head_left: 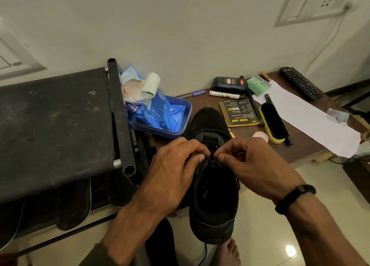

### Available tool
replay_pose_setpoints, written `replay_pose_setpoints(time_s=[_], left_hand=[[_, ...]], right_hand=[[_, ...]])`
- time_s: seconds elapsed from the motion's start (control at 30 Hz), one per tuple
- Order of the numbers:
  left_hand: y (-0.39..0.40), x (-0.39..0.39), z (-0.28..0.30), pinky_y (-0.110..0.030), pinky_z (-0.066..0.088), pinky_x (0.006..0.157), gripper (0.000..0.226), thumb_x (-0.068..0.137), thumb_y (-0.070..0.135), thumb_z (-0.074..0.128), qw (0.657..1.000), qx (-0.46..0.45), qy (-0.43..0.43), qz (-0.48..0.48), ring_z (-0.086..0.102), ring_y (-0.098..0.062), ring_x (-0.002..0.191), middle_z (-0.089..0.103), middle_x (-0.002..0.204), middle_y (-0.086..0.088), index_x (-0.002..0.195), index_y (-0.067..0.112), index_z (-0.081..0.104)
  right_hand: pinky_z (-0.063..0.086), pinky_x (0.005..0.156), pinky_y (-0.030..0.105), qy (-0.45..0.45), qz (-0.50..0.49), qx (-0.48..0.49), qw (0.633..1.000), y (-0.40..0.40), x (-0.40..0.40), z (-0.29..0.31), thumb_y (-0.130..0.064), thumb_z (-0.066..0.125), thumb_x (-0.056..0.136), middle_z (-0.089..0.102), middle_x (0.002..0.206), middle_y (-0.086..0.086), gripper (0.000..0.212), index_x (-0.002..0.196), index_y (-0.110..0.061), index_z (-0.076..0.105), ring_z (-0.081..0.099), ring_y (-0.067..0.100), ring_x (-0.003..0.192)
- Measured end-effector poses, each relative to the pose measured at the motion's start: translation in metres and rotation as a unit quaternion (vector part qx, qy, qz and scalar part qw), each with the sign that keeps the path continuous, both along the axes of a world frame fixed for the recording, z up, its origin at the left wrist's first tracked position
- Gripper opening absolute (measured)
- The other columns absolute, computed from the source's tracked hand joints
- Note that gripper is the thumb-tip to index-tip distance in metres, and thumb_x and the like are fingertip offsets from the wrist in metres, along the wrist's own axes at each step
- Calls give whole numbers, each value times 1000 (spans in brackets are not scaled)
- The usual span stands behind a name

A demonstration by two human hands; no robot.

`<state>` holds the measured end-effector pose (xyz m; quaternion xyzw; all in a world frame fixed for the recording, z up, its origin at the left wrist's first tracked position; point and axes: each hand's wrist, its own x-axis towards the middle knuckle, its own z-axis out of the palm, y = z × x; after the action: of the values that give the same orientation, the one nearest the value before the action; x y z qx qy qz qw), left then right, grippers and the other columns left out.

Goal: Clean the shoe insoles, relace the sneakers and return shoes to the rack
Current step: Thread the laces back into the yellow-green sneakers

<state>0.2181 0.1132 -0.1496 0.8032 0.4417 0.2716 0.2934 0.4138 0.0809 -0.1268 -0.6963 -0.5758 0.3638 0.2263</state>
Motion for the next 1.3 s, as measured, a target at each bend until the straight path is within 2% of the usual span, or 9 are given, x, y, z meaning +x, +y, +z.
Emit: replay_pose_setpoints(time_s=[0.23,0.4,0.57,0.73,0.87,0.93,1.03,1.17,1.3], left_hand=[[-3,2,-5,-28,51,79,10,104,22,53,1000,8,-5,5,61,-7,96,59,97,14,104,30,59],[-5,6,-5,-24,50,76,8,103,22,54,999,-8,-32,38,61,-5,93,61,94,14,102,27,60],[-5,7,-5,-16,45,67,8,102,21,54,998,-21,-29,45,59,-5,83,60,89,13,101,26,59],[-5,9,-7,-10,37,62,9,102,20,55,994,-65,-60,64,55,1,71,59,83,14,102,25,62],[-5,4,-10,-20,46,58,12,101,21,56,989,-91,-78,83,59,-3,67,65,81,9,105,30,64],[-5,1,-10,-22,52,66,17,101,23,57,990,-94,-72,81,64,-2,74,66,82,12,113,33,64],[-6,0,-7,-24,53,74,19,100,25,59,996,-58,-40,57,63,2,81,64,84,19,113,36,66],[-4,1,-7,-30,52,81,15,102,27,57,1000,-4,-1,15,63,-5,92,65,94,12,111,34,67],[-3,1,-7,-29,50,80,9,102,28,56,1000,10,6,5,59,-6,91,60,94,12,105,31,64]], right_hand=[[48,70,20,-7,6,0,1000,-1,-2,-4,-27,55,100,64,93,-12,12,95,-34,63,60,4,84],[58,84,46,61,-32,-15,997,-1,-2,-5,-24,56,100,70,89,-1,13,93,-28,67,68,18,85],[59,81,55,117,-60,-45,990,-1,-2,-5,-19,56,101,72,88,10,14,94,-22,68,71,29,84],[59,84,54,170,-79,-71,980,-1,-2,0,-11,53,102,71,92,21,14,99,-9,67,71,31,84],[63,72,51,163,-103,-47,980,0,-1,2,-11,61,98,70,89,21,6,99,-12,67,72,26,76],[63,61,40,125,-91,-27,988,0,1,1,-11,67,94,70,80,11,10,100,-19,69,74,23,72],[45,42,12,44,-44,-4,998,2,1,0,-14,70,92,69,79,1,13,99,-25,71,72,16,66],[50,56,17,-81,14,63,995,3,-2,1,-21,73,89,68,82,-11,13,95,-32,75,66,4,68],[51,58,22,-86,40,61,994,1,0,3,-22,71,90,66,85,-16,13,92,-35,72,66,4,75]])
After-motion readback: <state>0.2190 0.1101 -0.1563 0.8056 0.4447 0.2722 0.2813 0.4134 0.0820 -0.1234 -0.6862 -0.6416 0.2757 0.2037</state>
